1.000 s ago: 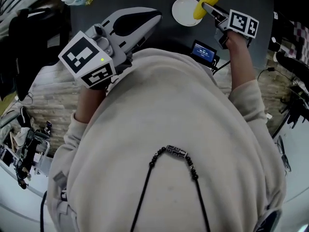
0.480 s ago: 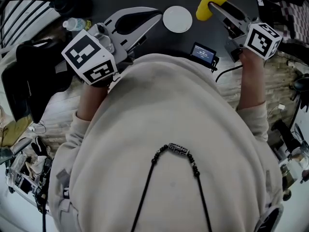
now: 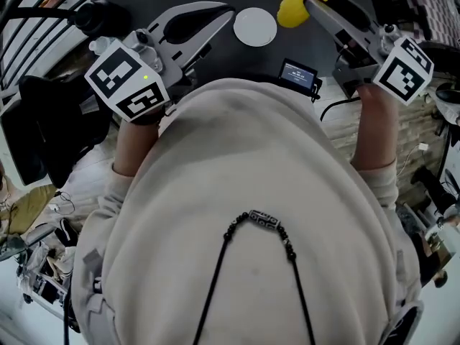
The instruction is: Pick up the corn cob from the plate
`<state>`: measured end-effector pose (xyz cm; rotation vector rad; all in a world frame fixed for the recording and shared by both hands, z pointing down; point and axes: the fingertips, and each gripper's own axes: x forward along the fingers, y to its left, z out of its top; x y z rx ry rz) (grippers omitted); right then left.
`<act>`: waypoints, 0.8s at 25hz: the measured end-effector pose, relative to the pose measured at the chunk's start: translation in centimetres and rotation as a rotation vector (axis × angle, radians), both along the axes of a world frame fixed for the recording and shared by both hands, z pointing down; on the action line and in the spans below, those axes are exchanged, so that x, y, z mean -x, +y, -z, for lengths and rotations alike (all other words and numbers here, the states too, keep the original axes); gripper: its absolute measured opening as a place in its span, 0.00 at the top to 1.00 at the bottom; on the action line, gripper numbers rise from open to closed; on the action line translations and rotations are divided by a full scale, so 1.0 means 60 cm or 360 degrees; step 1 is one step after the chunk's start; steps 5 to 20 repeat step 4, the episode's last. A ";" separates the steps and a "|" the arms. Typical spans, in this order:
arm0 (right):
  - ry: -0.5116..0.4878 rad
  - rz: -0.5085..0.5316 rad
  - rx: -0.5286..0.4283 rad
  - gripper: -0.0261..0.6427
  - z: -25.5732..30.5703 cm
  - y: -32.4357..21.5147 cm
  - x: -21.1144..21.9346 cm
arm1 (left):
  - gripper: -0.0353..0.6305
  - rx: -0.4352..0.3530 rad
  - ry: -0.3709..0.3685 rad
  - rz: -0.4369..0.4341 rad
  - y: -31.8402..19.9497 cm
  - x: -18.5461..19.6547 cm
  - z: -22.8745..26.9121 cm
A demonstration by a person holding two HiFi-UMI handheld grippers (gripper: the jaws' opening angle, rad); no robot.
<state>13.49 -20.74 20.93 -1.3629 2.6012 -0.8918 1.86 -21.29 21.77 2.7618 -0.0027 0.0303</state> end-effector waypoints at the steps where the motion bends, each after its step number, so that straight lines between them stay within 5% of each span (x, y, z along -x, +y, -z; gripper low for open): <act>1: 0.0021 0.0003 -0.0005 0.63 0.003 0.006 0.001 | 0.94 -0.0002 0.0004 -0.0006 0.005 -0.002 0.002; 20: 0.0085 0.0028 -0.0031 0.63 0.013 0.022 0.007 | 0.94 -0.0008 0.0008 -0.0027 0.021 -0.010 0.002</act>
